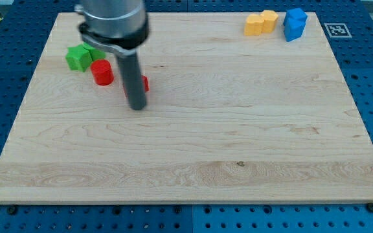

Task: Push the red star into the red circle

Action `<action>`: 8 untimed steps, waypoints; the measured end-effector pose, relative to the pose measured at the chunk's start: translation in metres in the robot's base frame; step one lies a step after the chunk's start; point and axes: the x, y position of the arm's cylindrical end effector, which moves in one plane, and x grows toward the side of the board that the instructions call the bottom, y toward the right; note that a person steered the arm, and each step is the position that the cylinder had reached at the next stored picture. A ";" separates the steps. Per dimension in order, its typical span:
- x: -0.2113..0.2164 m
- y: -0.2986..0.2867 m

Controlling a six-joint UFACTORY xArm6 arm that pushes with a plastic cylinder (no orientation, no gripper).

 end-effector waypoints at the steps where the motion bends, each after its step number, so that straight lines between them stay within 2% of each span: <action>1: -0.003 0.071; 2: -0.040 0.084; 5: -0.053 -0.031; 8: -0.073 -0.077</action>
